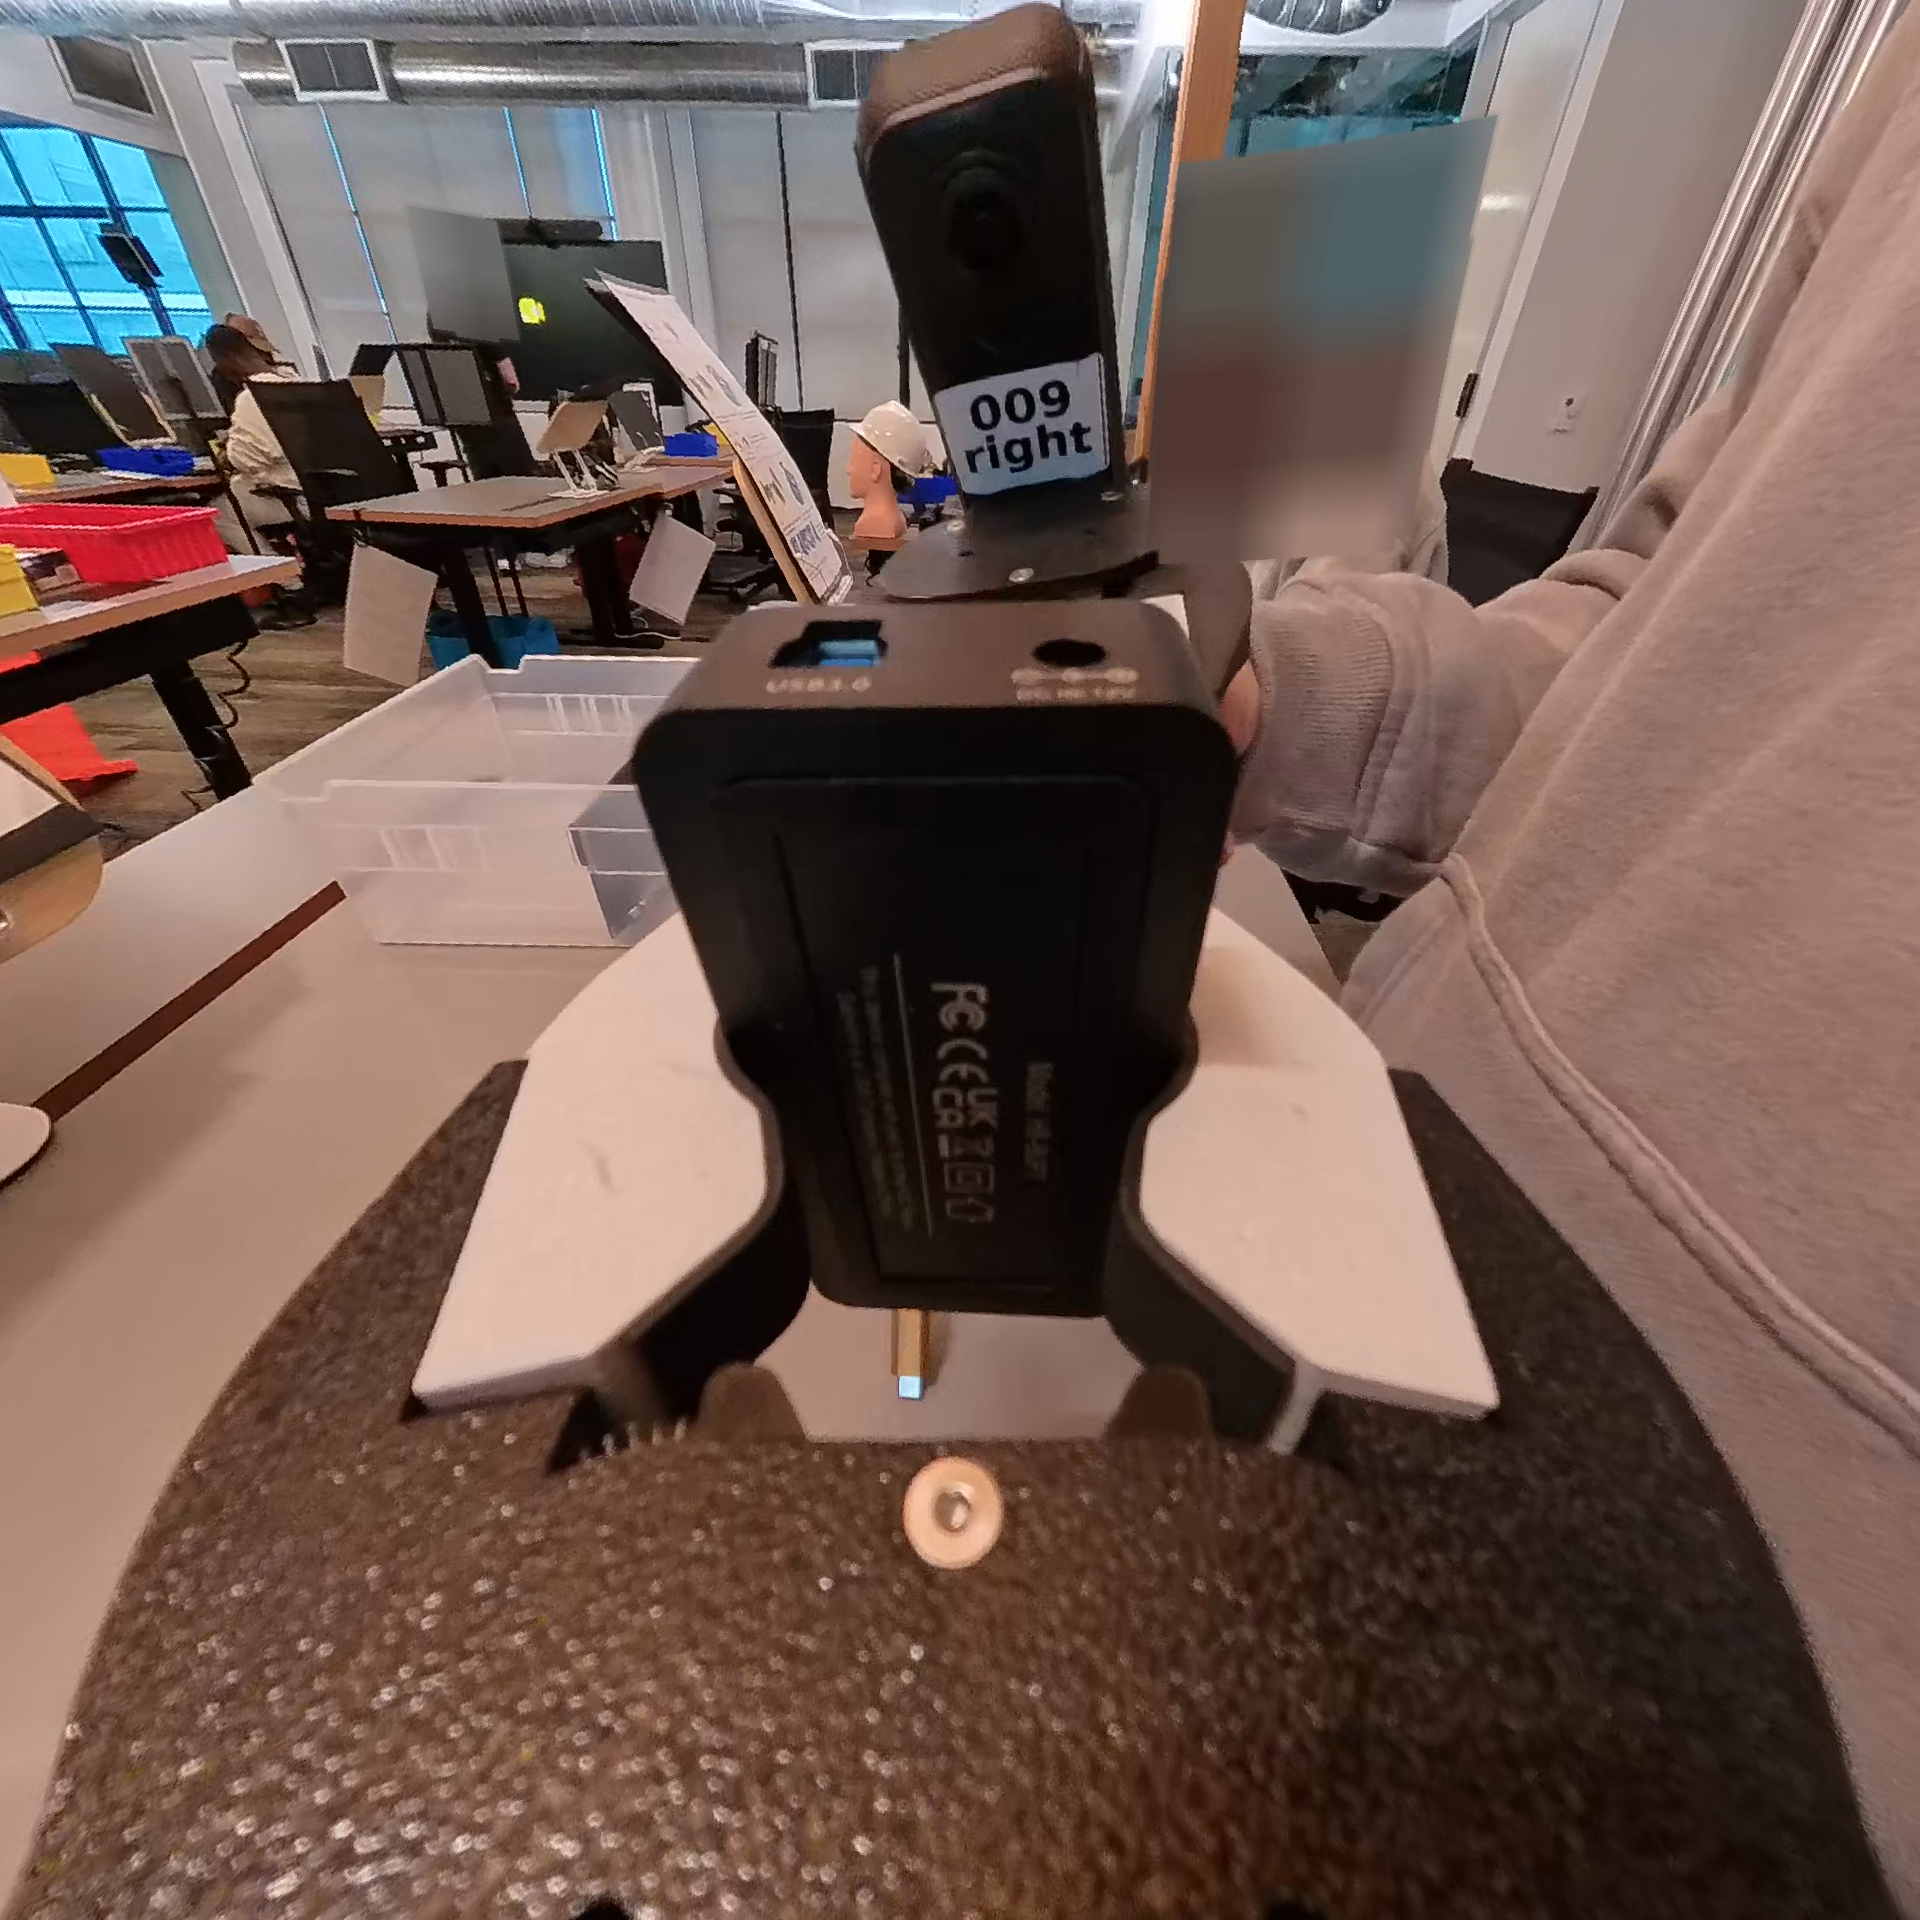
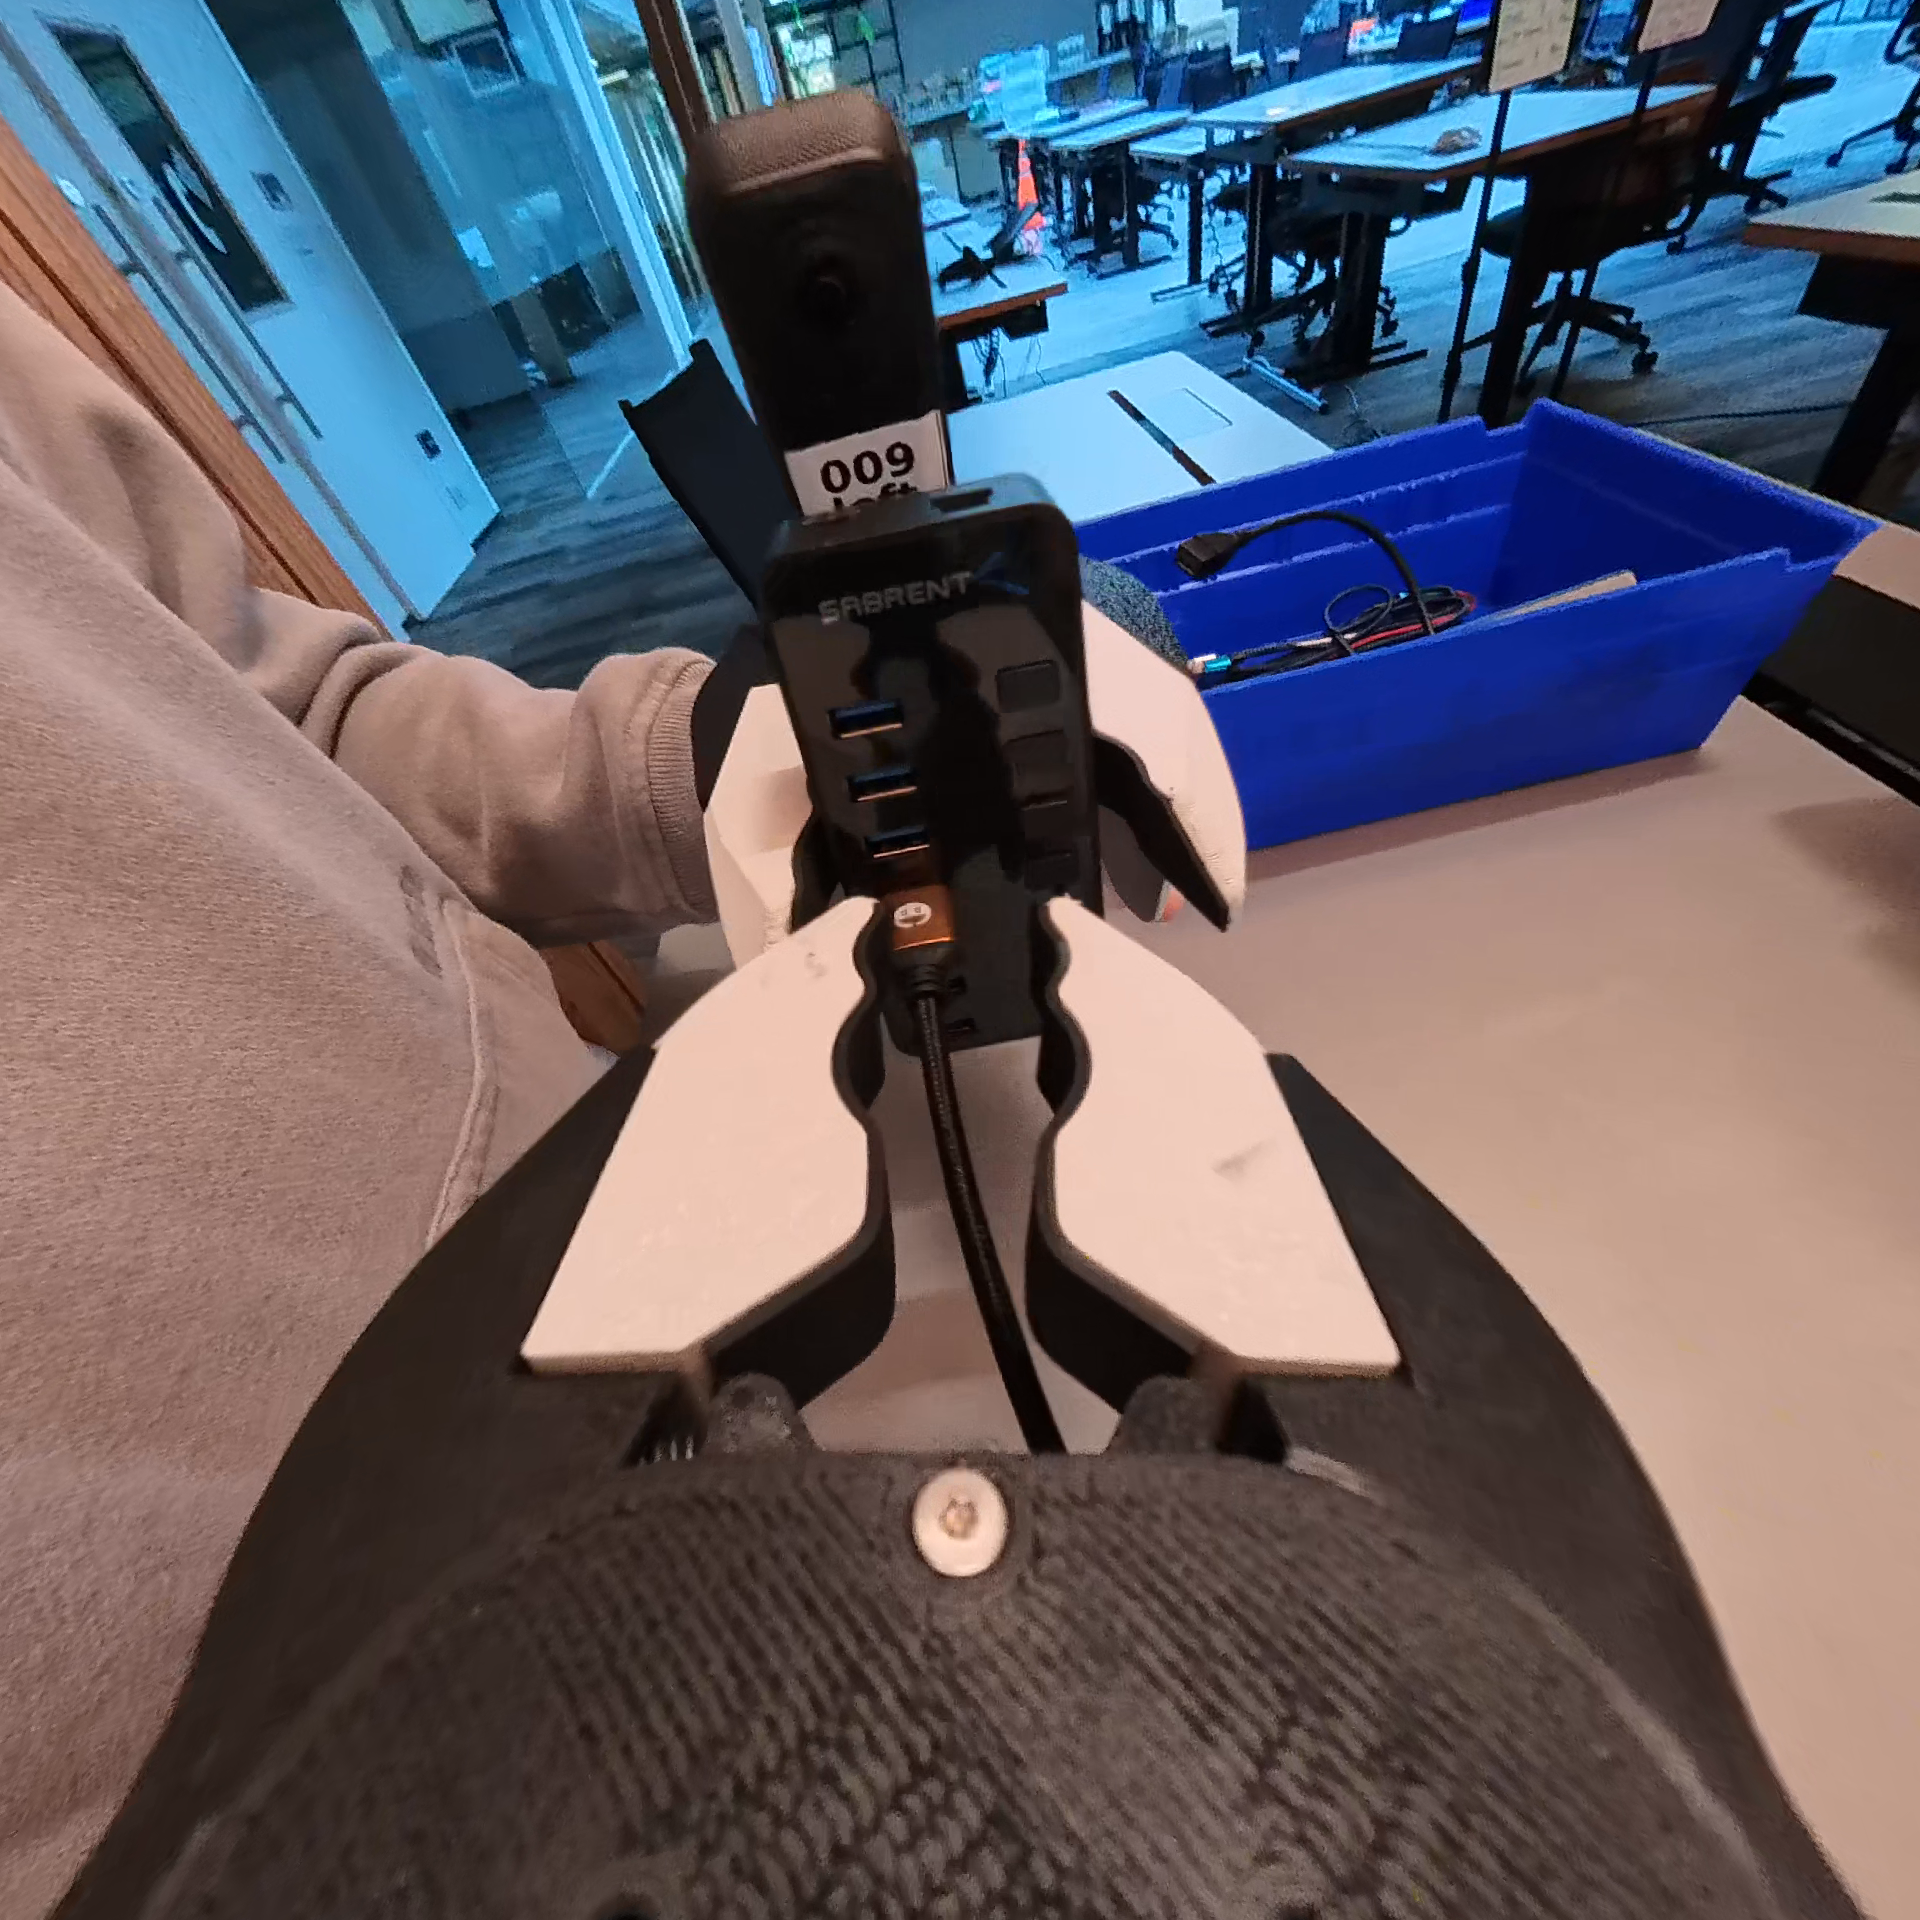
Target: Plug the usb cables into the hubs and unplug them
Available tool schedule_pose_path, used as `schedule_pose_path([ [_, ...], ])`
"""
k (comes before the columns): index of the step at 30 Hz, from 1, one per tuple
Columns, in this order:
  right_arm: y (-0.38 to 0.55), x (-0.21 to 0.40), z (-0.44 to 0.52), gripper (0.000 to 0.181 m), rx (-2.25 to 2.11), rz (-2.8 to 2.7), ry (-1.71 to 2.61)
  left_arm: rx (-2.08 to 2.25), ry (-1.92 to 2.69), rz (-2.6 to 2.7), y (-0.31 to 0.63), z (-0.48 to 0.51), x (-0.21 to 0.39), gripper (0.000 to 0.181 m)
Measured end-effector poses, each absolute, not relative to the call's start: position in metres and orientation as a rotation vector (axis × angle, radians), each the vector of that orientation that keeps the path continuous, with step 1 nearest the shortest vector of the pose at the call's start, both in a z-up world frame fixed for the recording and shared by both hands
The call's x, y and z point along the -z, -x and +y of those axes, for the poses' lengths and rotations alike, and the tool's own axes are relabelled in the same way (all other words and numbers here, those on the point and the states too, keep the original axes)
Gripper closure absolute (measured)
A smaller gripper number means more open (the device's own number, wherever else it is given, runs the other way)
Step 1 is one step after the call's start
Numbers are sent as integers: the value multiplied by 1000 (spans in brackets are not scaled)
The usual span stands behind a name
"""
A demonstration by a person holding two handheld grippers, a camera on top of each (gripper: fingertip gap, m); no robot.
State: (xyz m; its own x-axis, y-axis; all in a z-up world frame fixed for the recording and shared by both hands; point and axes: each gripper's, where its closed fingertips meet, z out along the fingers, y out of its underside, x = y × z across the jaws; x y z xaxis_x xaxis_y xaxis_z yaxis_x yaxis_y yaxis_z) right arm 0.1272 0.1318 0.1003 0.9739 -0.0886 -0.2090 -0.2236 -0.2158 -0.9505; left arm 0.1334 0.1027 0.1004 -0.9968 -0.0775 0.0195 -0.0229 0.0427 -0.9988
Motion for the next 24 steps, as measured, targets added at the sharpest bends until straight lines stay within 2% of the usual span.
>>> schedule_pose_path([
  [6,-125,-98,129,154,-136,197,1805,2136,80,2253,-130,99,-100,111],
  [9,-119,-96,127,159,-170,158,1834,2119,50,2270,-127,97,-97,110],
  [11,-120,-95,123,151,-176,155,1853,2113,42,2274,-127,95,-97,110],
  [15,-119,-96,119,148,-245,200,1860,2105,37,2255,-128,96,-99,111],
  [20,-111,-96,124,164,-492,307,1816,2069,-13,2233,-128,96,-103,111],
  [24,-112,-93,130,165,-609,407,1788,2050,-15,2235,-129,97,-102,110],
])
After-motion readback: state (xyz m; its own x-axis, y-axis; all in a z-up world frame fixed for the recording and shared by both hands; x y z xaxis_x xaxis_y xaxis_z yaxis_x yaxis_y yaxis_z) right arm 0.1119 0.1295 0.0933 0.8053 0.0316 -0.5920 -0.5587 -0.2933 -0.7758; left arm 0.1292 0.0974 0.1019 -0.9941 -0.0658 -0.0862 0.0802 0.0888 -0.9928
